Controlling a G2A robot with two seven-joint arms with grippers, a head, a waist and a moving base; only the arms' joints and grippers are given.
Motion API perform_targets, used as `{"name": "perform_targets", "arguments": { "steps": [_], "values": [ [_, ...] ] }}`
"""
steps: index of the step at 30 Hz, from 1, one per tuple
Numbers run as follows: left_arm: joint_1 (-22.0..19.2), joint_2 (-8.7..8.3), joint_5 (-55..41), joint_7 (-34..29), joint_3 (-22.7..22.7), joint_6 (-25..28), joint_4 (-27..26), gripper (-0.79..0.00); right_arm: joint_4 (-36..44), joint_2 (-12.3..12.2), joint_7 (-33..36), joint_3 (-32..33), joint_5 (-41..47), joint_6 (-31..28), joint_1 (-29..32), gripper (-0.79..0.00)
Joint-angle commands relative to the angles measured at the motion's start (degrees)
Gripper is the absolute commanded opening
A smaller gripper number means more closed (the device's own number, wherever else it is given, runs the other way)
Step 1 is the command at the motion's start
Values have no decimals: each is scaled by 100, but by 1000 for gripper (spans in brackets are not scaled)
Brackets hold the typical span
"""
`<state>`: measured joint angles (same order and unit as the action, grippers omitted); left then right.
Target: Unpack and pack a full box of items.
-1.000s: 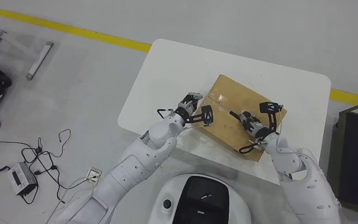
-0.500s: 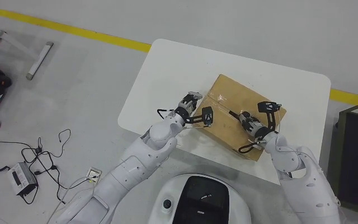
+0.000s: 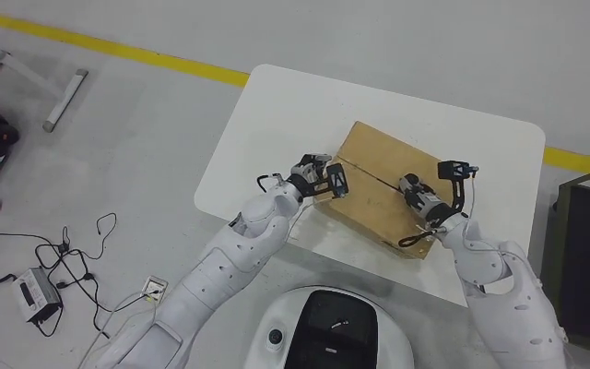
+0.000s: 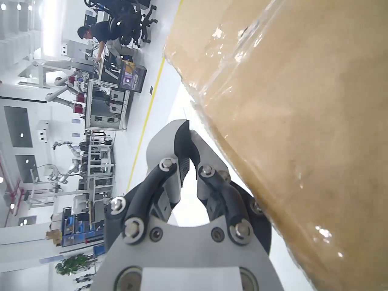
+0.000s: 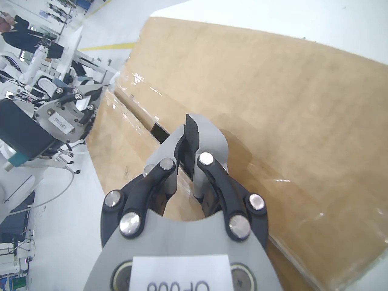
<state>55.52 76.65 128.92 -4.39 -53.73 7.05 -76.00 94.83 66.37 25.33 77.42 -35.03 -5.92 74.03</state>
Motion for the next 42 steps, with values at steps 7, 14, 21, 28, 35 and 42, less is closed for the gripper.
{"name": "perform_targets", "arguments": {
  "steps": [7,14,21,28,35,42],
  "values": [
    [47,32,-405,59,-81,293,-51,-785,-84,57,-233,-284,91,-212,-120,-785],
    [120,42,-651,65,-168,493,-213,-785,-370,115,-165,-656,-155,-180,-377,-785],
    [111,29,-380,-38,-269,310,-171,-785,-631,135,-41,-792,-377,-83,-470,-785],
    [88,15,259,-8,-227,55,-219,-785,-639,128,23,-749,-439,-42,-407,-785],
    [97,19,861,-38,-163,-292,-206,-785,-629,130,94,-732,-454,-12,-405,-785],
    [126,27,1447,-106,-114,-623,-249,-785,-588,132,147,-707,-452,-2,-403,-785]
  ]
}}
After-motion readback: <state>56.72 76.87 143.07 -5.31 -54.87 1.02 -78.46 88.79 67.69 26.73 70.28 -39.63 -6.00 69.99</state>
